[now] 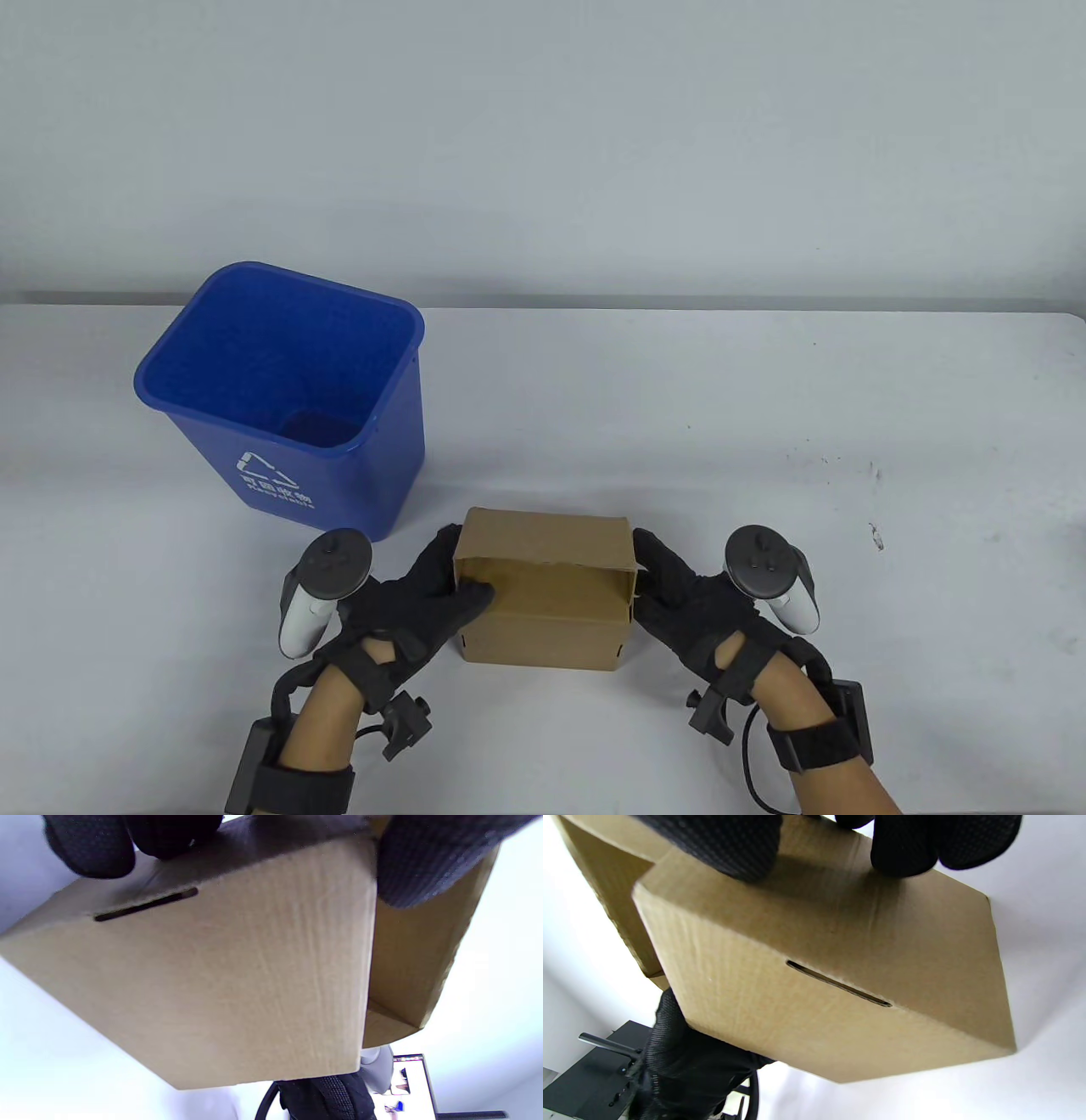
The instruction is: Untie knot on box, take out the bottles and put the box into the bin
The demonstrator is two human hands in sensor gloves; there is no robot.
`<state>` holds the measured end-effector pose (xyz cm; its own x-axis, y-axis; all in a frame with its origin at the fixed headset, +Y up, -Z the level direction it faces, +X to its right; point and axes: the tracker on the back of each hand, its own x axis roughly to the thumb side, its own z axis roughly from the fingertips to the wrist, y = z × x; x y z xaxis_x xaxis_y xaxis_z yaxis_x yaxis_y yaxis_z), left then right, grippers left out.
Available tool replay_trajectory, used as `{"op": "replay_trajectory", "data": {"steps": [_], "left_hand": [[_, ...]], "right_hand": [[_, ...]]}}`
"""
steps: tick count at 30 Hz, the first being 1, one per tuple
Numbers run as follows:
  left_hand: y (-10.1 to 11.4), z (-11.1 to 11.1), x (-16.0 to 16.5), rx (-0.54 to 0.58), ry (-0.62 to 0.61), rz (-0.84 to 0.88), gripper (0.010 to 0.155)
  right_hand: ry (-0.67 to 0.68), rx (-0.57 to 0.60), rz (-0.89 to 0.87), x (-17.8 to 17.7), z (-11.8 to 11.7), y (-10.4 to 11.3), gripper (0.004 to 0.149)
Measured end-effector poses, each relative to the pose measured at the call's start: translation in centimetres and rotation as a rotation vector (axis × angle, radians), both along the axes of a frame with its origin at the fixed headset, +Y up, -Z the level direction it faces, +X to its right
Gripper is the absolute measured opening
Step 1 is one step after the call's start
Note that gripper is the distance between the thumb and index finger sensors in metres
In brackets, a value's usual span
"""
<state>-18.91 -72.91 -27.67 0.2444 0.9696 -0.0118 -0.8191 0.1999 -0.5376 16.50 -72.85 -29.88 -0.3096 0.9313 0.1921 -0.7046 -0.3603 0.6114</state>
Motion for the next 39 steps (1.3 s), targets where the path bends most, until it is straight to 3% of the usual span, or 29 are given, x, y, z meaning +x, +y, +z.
{"op": "replay_trajectory", "data": {"steps": [3,8,13,20,25,28,33,39], "left_hand": [[-0.7,-0.1,-0.8,-0.05,-0.031,0.116,0.104],[-1.0,-0.8,-1.8,-0.016,-0.094,0.134,0.106],[-1.4,-1.3,-1.5,-0.015,-0.185,0.092,0.11],[-2.0,-1.6,-1.5,-0.057,-0.23,0.063,0.112],[-1.8,-1.6,-1.3,-0.017,-0.225,0.076,0.114],[-0.8,-1.3,-1.0,0.074,-0.243,0.063,0.113],[0.6,-0.9,-0.5,0.29,-0.204,-0.091,0.113],[0.6,-0.9,-0.4,0.372,-0.176,-0.166,0.116]], "right_hand": [[0.054,-0.018,-0.041,0.8,0.2,0.7,0.079],[0.194,-0.094,-0.086,0.9,0.7,0.9,0.091],[0.163,-0.116,-0.012,0.3,0.2,-0.5,0.103],[0.202,-0.231,-0.105,0.4,-0.8,-1.3,0.106],[0.207,-0.158,-0.041,0.1,-0.9,-1.0,0.109],[0.245,-0.111,-0.028,0.2,-0.6,-0.3,0.112],[0.175,0.154,0.096,0.4,-0.2,1.6,0.112],[0.122,0.295,0.153,0.1,0.1,1.6,0.112]]}}
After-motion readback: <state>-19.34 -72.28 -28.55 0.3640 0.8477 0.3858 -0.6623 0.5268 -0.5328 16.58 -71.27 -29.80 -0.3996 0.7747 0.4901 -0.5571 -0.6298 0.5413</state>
